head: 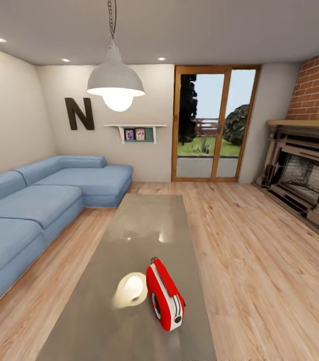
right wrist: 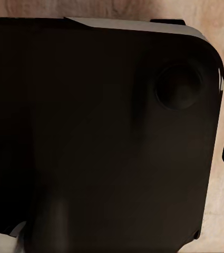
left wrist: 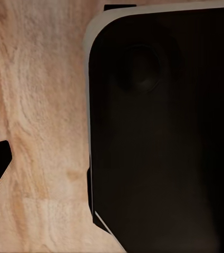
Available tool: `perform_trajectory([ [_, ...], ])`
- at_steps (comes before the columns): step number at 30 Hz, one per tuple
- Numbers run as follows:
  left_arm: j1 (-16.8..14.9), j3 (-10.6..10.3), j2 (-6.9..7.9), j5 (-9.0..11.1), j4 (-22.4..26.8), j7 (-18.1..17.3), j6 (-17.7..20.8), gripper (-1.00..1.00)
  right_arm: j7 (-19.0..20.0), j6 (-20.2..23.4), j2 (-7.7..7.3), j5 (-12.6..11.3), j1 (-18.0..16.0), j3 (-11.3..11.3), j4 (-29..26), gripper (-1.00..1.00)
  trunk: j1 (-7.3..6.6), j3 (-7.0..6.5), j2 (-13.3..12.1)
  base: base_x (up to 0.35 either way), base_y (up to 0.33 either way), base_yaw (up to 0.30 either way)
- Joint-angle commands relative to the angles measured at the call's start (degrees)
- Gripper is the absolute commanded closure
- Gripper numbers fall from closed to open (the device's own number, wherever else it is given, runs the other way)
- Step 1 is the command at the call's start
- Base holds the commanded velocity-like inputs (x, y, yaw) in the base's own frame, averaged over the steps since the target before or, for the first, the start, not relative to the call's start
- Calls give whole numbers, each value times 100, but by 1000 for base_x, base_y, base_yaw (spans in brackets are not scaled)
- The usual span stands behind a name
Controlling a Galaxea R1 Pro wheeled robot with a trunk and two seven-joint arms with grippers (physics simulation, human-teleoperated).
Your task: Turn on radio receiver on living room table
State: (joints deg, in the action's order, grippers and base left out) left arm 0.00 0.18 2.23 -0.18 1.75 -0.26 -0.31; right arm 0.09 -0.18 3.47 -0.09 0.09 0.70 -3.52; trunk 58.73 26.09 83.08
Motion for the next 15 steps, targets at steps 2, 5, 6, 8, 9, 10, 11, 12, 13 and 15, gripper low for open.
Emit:
perform_trajectory([
  [2, 0, 0, -2, 0, 2, 0, 1, -100, 0, 0, 2, 0, 0, 0, 0, -100, 0, 0, 0, 0, 0, -261],
  [5, 0, 0, -3, 0, 7, 0, 2, -100, 0, 0, 4, 0, 0, 0, 0, -100, 0, 0, 0, 0, 0, -203],
  [6, 0, 0, -3, 0, 8, 0, 2, -100, -1, 2, 4, 0, 0, 0, 0, -100, 0, 0, 0, 0, 0, -102],
  [8, 0, 0, -3, 0, 9, 0, 2, -100, -2, 1, 4, 0, 0, 0, 0, -100, 0, 0, 0, 0, 0, -67],
  [9, 0, 0, -3, 0, 9, 0, 1, -100, -3, 1, 4, 0, 0, 0, 0, -100, 0, 0, 0, 0, 0, -33],
  [10, 0, 0, -3, 0, 10, 0, 3, -100, -5, 0, 4, 0, 0, 0, 0, -100, 0, 0, 0, 0, 0, -21],
  [11, 0, 0, -3, 0, 10, 0, 3, -100, -6, 0, 4, 0, 0, 0, 0, -100, 0, 0, 0, 0, 0, -17],
  [12, 0, 0, -3, 0, 10, 0, 4, -100, -7, 0, 4, 0, 0, 0, 0, -100, 0, 0, 0, 0, 0, -11],
  [13, 0, 0, -3, 0, 10, 0, 4, -100, -8, 0, 4, 0, 0, 0, 0, -100, 0, 0, 0, 0, 0, -7],
  [15, 0, 0, -3, 0, 10, -2, 5, -100, -8, 0, 4, 0, 0, 0, 0, -100, 0, 0, 0, 0, 0, -4],
])
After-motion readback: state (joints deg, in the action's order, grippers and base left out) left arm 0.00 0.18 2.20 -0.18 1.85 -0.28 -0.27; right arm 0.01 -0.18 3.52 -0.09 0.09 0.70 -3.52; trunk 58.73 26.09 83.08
